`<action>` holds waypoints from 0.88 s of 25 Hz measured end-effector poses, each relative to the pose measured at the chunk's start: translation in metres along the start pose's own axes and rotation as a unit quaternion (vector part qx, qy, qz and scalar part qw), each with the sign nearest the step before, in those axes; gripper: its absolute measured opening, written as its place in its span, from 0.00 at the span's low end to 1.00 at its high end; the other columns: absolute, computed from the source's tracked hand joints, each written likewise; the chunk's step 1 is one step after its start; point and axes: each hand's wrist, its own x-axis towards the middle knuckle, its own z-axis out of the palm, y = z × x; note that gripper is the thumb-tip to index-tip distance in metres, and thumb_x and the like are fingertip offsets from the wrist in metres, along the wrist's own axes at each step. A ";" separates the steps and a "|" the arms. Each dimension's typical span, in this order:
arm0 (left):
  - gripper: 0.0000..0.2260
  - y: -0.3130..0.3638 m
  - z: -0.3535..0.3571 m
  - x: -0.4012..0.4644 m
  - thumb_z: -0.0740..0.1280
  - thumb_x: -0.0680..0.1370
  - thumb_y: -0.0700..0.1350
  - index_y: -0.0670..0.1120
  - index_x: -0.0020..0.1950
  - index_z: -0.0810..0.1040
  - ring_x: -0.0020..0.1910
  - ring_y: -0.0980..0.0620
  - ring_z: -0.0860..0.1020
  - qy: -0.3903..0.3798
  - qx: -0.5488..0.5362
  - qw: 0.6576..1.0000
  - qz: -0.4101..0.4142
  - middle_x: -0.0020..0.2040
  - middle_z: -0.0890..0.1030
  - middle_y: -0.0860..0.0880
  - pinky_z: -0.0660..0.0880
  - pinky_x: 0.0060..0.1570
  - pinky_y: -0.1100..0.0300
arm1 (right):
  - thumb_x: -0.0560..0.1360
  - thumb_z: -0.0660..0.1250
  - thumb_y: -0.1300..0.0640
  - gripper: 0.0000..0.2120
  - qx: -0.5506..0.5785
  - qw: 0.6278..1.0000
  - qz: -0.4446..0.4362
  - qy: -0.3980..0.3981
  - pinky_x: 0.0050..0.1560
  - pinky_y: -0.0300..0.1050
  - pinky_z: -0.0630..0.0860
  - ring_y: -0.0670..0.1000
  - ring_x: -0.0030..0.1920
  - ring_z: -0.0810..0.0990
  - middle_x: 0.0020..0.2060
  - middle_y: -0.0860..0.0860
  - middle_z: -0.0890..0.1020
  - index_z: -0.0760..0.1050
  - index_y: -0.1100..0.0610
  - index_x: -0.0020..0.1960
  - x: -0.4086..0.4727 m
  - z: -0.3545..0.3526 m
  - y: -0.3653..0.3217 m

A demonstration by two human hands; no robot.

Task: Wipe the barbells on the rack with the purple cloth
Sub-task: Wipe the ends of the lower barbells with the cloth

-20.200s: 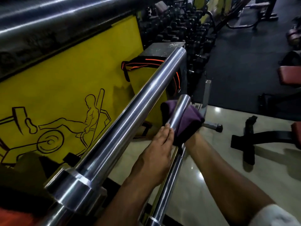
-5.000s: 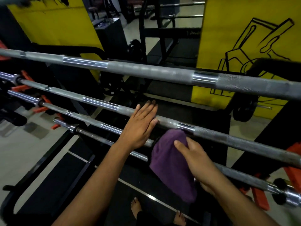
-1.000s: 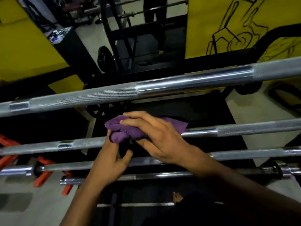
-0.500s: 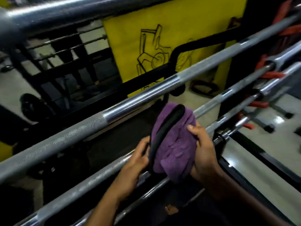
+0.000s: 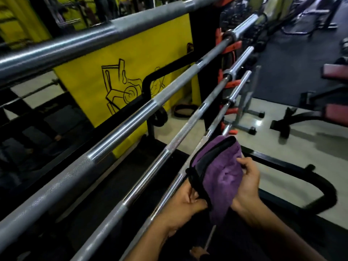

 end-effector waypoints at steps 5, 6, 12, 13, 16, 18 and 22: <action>0.23 0.010 -0.005 0.001 0.72 0.76 0.46 0.45 0.71 0.73 0.65 0.50 0.78 0.022 -0.048 0.999 0.004 0.66 0.80 0.46 0.75 0.61 0.59 | 0.77 0.56 0.57 0.13 0.022 1.000 -0.007 -0.013 0.45 0.47 0.82 0.55 0.43 0.84 0.43 0.55 0.83 0.75 0.58 0.57 0.007 -0.013 0.005; 0.19 0.013 -0.003 0.001 0.71 0.78 0.46 0.45 0.69 0.75 0.64 0.51 0.78 0.049 -0.045 0.998 0.011 0.65 0.81 0.47 0.75 0.60 0.60 | 0.76 0.58 0.57 0.14 0.009 1.000 0.002 -0.009 0.48 0.49 0.81 0.56 0.45 0.84 0.45 0.56 0.84 0.75 0.57 0.59 0.009 -0.014 0.007; 0.14 0.034 -0.011 0.008 0.67 0.77 0.51 0.49 0.60 0.82 0.60 0.50 0.82 0.164 -0.004 0.986 0.040 0.57 0.85 0.49 0.76 0.61 0.54 | 0.80 0.56 0.60 0.13 -0.103 0.991 0.080 -0.035 0.39 0.44 0.79 0.51 0.34 0.81 0.34 0.53 0.81 0.78 0.55 0.44 0.014 -0.014 0.007; 0.13 0.037 -0.015 0.008 0.67 0.78 0.52 0.50 0.60 0.82 0.60 0.50 0.82 0.168 0.003 0.985 0.045 0.58 0.85 0.49 0.75 0.61 0.53 | 0.80 0.55 0.60 0.13 -0.109 0.989 0.088 -0.056 0.41 0.44 0.80 0.51 0.36 0.82 0.36 0.53 0.82 0.78 0.56 0.46 0.014 -0.014 0.004; 0.11 0.041 -0.025 0.016 0.66 0.81 0.48 0.50 0.61 0.81 0.59 0.46 0.82 0.171 -0.046 0.984 0.034 0.59 0.84 0.45 0.77 0.58 0.52 | 0.82 0.56 0.58 0.15 -0.144 0.979 0.088 -0.114 0.56 0.52 0.78 0.56 0.53 0.83 0.55 0.58 0.84 0.77 0.57 0.63 0.016 -0.017 -0.004; 0.15 0.042 -0.025 0.019 0.64 0.81 0.49 0.46 0.65 0.79 0.60 0.46 0.82 0.158 -0.100 0.982 0.007 0.60 0.83 0.44 0.79 0.54 0.56 | 0.81 0.62 0.58 0.16 -0.189 0.970 0.070 -0.138 0.61 0.54 0.78 0.59 0.60 0.82 0.61 0.60 0.82 0.74 0.59 0.68 0.018 -0.019 -0.008; 0.29 0.033 -0.014 0.015 0.64 0.72 0.66 0.46 0.62 0.83 0.62 0.50 0.81 0.099 -0.219 0.970 -0.022 0.63 0.82 0.44 0.79 0.54 0.60 | 0.76 0.72 0.61 0.15 -0.385 0.919 0.006 -0.091 0.46 0.42 0.82 0.53 0.52 0.86 0.53 0.53 0.86 0.78 0.56 0.62 0.017 -0.017 -0.029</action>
